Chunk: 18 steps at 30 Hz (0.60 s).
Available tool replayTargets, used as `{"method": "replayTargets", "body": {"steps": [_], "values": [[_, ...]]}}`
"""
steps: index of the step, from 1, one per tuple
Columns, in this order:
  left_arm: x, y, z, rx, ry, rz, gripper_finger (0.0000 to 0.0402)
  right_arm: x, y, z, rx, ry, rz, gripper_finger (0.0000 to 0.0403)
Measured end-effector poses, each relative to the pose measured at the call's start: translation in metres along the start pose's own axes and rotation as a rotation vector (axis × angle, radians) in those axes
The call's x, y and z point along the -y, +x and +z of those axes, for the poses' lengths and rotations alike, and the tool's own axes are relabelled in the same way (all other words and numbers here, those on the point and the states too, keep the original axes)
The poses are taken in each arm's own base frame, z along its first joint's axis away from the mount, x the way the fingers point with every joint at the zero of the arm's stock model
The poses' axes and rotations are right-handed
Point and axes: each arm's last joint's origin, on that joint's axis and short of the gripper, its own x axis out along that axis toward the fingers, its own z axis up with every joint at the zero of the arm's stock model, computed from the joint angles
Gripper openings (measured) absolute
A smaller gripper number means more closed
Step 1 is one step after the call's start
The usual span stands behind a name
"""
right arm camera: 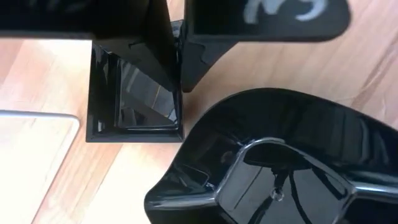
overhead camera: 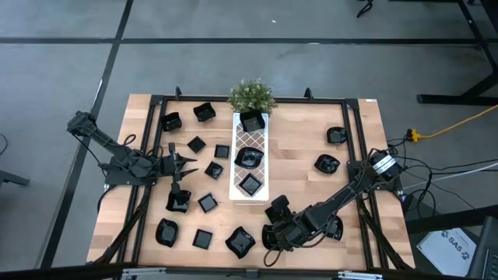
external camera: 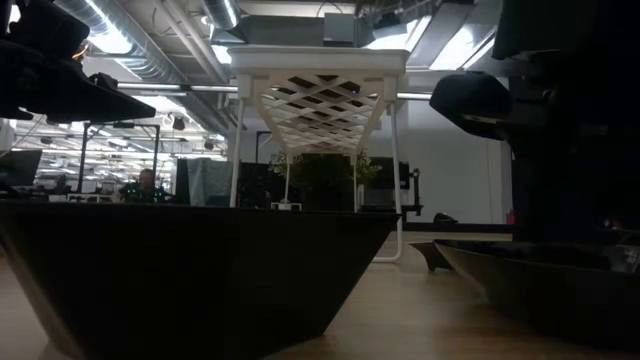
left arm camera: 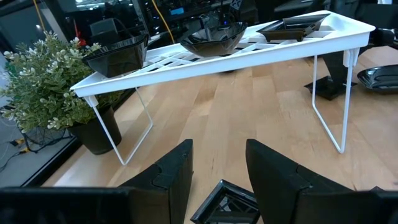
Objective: Pick & Place Mini shaped plates
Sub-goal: Stack the square plate on top of the square plate on the shelf
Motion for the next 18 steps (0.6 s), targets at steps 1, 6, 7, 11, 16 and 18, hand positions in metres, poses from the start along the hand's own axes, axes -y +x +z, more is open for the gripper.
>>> {"method": "replayTargets", "body": {"steps": [1,6,7,11,16,18], "values": [[0.000,0.000,0.000,0.000,0.000,0.000,0.0143,0.001,0.000,0.000,-0.001,0.002,-0.001,0.0015],[0.000,0.000,0.000,0.000,0.000,0.000,0.0143,0.002,0.001,0.000,0.001,0.006,-0.001,0.0010],[0.000,0.000,0.000,0.000,0.000,0.000,0.0143,0.002,0.001,0.000,0.001,0.011,-0.001,0.0010],[0.000,0.000,0.000,0.000,0.000,0.000,0.0143,0.002,-0.001,0.000,0.000,0.050,0.005,0.0010],[0.000,0.000,0.000,0.000,0.000,0.000,0.0143,0.008,-0.015,-0.003,-0.016,0.126,0.007,0.0009],[0.000,0.000,0.000,0.000,0.000,0.000,0.0143,0.010,-0.021,-0.007,-0.037,0.158,0.003,0.0009]]}}
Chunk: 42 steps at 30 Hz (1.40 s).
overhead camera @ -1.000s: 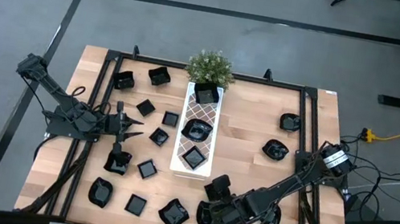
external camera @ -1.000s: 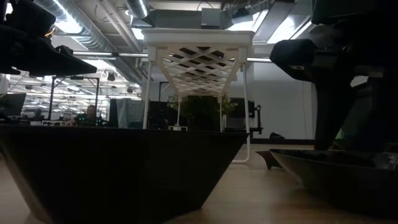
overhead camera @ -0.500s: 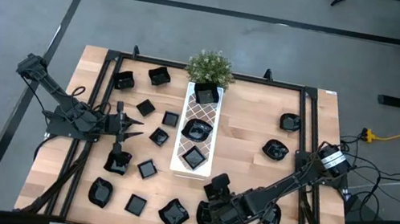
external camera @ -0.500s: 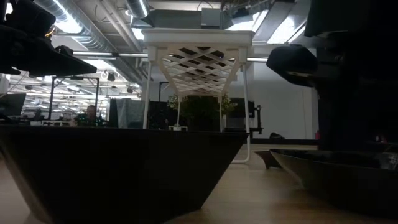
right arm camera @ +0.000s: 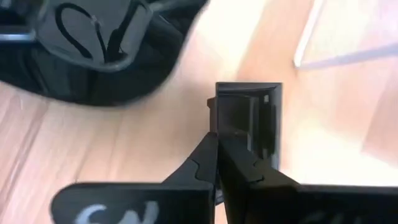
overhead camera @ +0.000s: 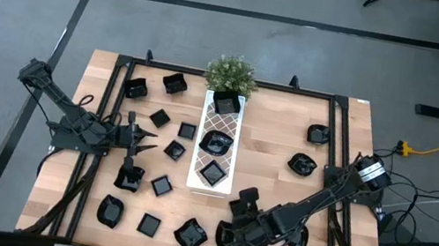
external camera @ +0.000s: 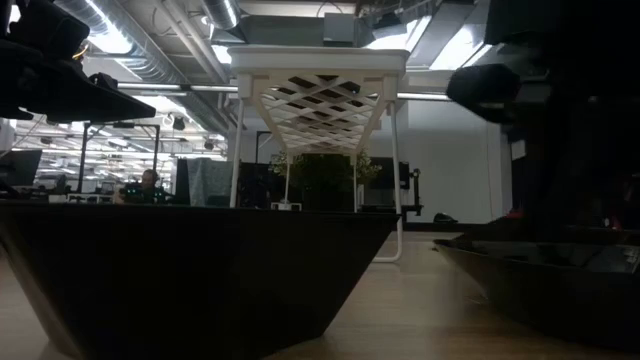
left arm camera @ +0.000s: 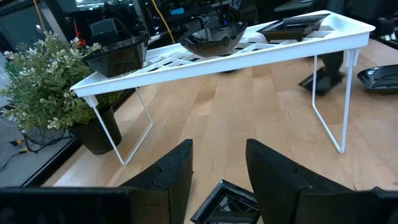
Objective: Pick & Place Mini shaped plates
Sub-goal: Stack the square plate on top of the square plate on the shelf
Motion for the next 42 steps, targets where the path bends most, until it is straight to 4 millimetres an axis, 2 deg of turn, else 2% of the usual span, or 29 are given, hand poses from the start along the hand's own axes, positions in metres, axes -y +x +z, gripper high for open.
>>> {"method": "replayTargets", "body": {"steps": [10,16,20,24,30,36,42], "values": [[0.000,0.000,0.000,0.000,0.000,0.000,0.0143,0.022,-0.051,-0.011,0.020,0.140,0.000,0.0009],[0.000,0.000,0.000,0.000,0.000,0.000,0.0143,0.039,-0.092,-0.015,0.144,0.175,0.033,0.0009],[0.000,0.000,0.000,0.000,0.000,0.000,0.0143,0.049,-0.110,-0.016,0.226,0.151,0.041,0.0009],[0.000,0.000,0.000,0.000,0.000,0.000,0.0143,0.055,-0.120,-0.013,0.281,0.077,-0.009,0.0009],[0.000,0.000,0.000,0.000,0.000,0.000,0.0143,0.069,-0.132,-0.001,0.336,-0.103,-0.182,0.0009],[0.000,0.000,0.000,0.000,0.000,0.000,0.0143,0.080,-0.130,0.009,0.366,-0.295,-0.290,0.0009],[0.000,0.000,0.000,0.000,0.000,0.000,0.0143,0.084,-0.118,0.023,0.383,-0.438,-0.353,0.0009]]}}
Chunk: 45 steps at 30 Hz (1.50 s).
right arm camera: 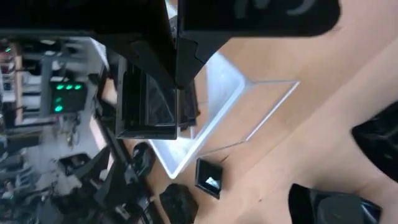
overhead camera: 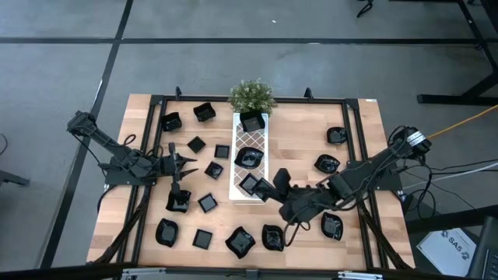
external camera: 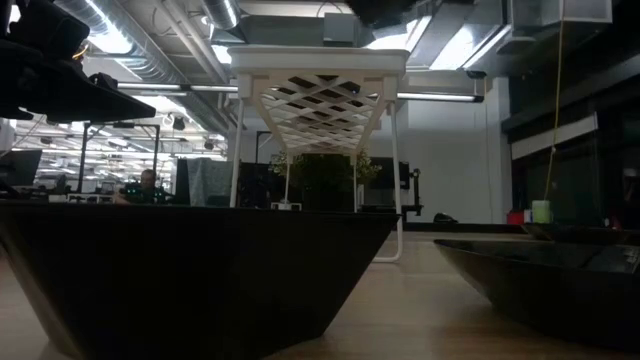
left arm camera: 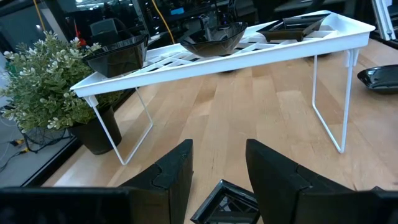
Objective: Pick & Place Mini shaped plates
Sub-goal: Stack the square plate on top of the square plate on the shelf
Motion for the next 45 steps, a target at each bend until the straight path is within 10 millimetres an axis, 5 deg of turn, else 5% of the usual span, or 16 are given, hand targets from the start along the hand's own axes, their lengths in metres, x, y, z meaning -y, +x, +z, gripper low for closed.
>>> {"method": "replayTargets", "body": {"steps": [15,45], "values": [[0.000,0.000,0.000,0.000,0.000,0.000,0.0143,0.005,0.043,-0.002,-0.006,-0.050,-0.015,0.0009],[0.000,0.000,0.000,0.000,0.000,0.000,0.0143,0.009,0.049,-0.013,-0.046,-0.053,0.032,0.0030]]}}
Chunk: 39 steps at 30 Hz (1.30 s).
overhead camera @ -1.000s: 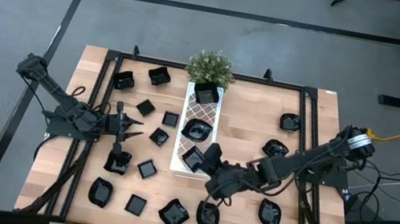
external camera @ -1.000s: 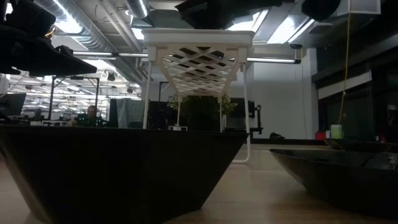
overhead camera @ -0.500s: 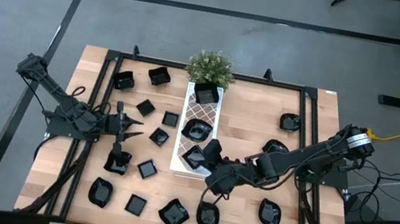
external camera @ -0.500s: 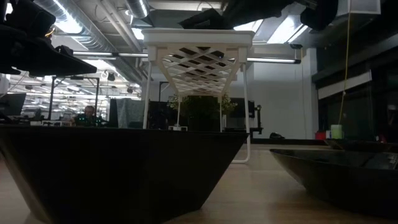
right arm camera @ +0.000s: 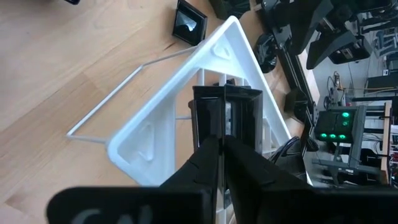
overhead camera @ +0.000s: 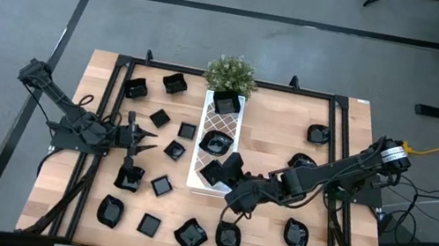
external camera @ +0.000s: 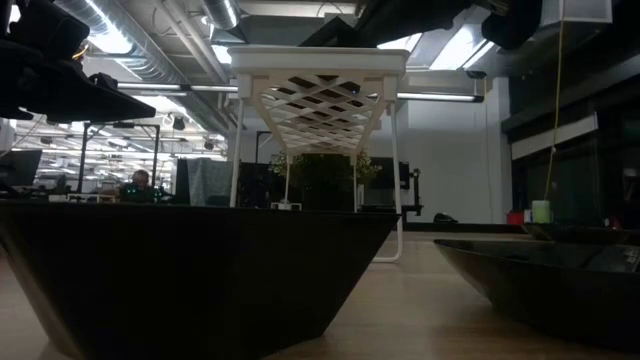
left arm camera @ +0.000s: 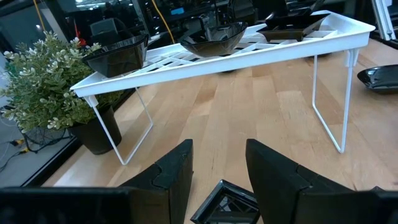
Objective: Pick & Place Mini shaped plates
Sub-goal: Stack the square plate on top of the square plate on the shelf, then stack the leaf shape plate on top of the leaf shape plate on the shelf
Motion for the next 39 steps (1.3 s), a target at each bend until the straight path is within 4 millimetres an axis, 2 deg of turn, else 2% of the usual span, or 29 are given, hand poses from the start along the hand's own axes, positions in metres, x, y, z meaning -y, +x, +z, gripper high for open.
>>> {"method": "replayTargets", "body": {"steps": [19,31,39], "values": [[0.0000,0.0000,0.0000,0.000,0.000,0.000,0.0143,0.0022,0.0015,-0.0016,0.000,0.008,-0.002,0.0033],[0.0000,0.0000,0.0000,0.000,0.000,0.000,0.0143,0.0009,0.0046,-0.0005,0.003,0.017,-0.002,0.0107],[0.0000,0.0000,0.0000,0.000,0.000,0.000,0.0143,-0.0019,0.0025,0.0024,0.011,0.025,-0.002,0.0119]]}}
